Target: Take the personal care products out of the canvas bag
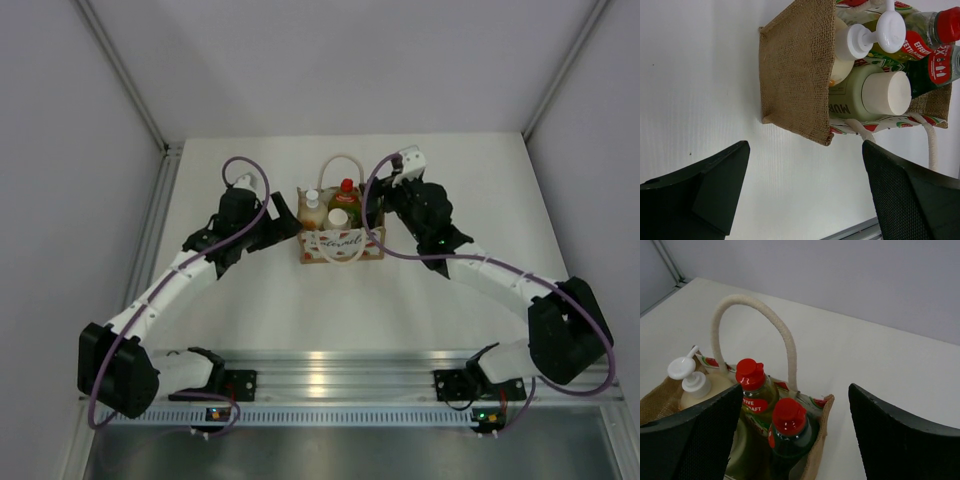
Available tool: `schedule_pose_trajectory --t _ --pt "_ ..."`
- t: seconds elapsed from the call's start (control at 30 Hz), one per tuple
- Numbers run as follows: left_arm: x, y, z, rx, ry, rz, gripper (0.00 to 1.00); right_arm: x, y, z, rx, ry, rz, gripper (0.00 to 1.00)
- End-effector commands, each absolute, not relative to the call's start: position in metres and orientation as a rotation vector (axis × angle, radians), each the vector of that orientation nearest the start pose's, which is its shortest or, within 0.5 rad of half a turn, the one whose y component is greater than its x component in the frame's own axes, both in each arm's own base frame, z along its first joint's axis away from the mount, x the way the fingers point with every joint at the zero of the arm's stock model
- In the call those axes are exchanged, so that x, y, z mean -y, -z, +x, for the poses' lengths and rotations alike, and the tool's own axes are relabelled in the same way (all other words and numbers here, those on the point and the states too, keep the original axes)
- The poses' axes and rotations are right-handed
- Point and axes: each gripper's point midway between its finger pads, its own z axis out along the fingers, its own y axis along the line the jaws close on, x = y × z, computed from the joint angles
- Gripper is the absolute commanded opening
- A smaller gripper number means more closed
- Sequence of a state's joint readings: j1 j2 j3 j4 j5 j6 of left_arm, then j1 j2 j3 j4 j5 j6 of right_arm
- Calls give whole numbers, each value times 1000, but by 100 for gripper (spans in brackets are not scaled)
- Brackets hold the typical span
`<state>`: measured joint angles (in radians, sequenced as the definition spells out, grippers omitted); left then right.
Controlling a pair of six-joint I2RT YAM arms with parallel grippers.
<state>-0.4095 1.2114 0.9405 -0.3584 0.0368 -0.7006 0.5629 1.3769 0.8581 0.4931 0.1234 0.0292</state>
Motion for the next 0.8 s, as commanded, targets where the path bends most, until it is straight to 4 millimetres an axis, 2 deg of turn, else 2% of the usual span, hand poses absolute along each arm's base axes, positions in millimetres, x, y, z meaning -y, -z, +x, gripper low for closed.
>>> schedule_pose_trajectory --t 0.0,0.2,0.23,0.37,0.47,0.53,0.77 --pt "180 -195 326 -2198 675 -263 98 -242 -277 400 -1457 -431 -337 82" --pt "180 -194 323 -2204 674 -242 98 -244 -250 399 -1462 -424 -374 77" --pt "181 -193 322 -2207 684 -234 98 -242 -251 401 -1440 -398 -388 75" --pt "181 -197 320 -2197 689 -220 98 -240 -236 406 -1463 -359 -396 68" --pt "179 -200 320 -2183 678 -219 98 -245 -226 407 -1476 -364 -423 63" --pt "177 -197 320 -2186 664 -222 98 -247 -226 407 -1471 -374 -432 57" --pt "177 -191 320 -2204 658 -218 98 -250 -227 410 -1461 -382 -430 51"
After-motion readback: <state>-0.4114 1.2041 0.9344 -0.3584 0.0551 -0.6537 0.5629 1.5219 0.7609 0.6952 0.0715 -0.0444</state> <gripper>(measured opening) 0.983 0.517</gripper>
